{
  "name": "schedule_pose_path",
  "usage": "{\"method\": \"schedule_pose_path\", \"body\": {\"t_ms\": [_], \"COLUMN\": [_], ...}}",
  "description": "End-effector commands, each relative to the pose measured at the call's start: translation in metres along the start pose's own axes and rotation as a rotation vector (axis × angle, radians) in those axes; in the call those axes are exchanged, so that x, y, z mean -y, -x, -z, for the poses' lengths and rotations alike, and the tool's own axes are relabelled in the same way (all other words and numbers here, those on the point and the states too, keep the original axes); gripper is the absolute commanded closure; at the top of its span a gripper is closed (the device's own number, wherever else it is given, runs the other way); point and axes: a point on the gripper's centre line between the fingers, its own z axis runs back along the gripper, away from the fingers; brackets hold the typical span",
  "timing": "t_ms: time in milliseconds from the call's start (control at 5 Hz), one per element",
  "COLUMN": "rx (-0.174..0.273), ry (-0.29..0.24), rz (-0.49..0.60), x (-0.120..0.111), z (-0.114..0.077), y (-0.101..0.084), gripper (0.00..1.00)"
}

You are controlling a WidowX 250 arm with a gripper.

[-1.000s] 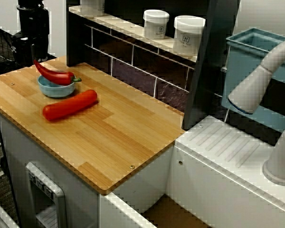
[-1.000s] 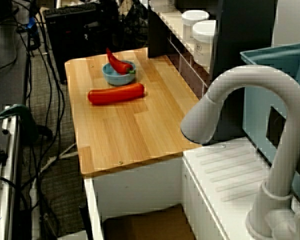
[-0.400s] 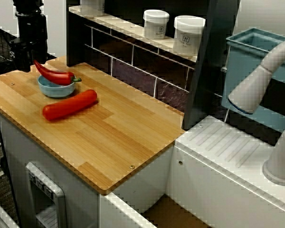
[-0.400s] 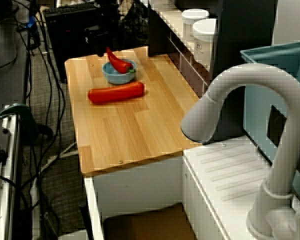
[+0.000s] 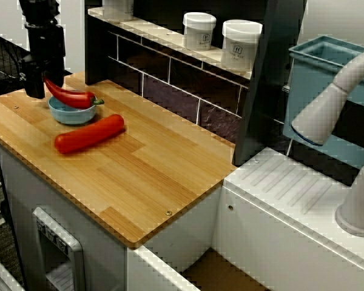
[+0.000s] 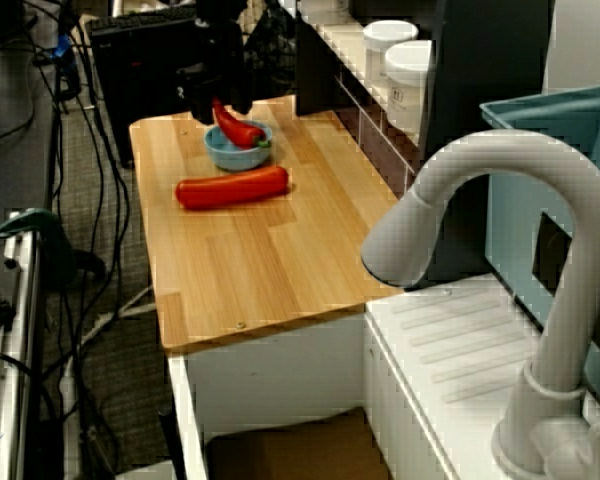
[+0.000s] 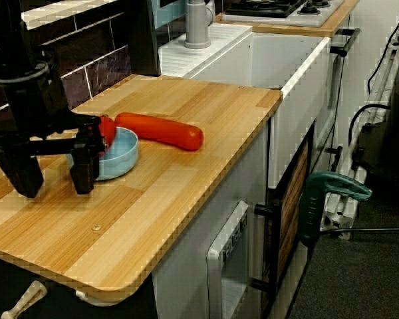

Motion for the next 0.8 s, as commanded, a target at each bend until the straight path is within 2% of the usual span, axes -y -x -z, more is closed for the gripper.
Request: {"method": "schedule_pose_path", "body": {"t_ms": [0,600], "rx": [-0.021,-0.008], "ry": [-0.048,-0.015], "rz": [-0.006,0.063], "x": [-0.012,0.017], "z": [-0.007,-0.007], "y": [-0.012,-0.037], "gripper": [0.0,0.0]}}
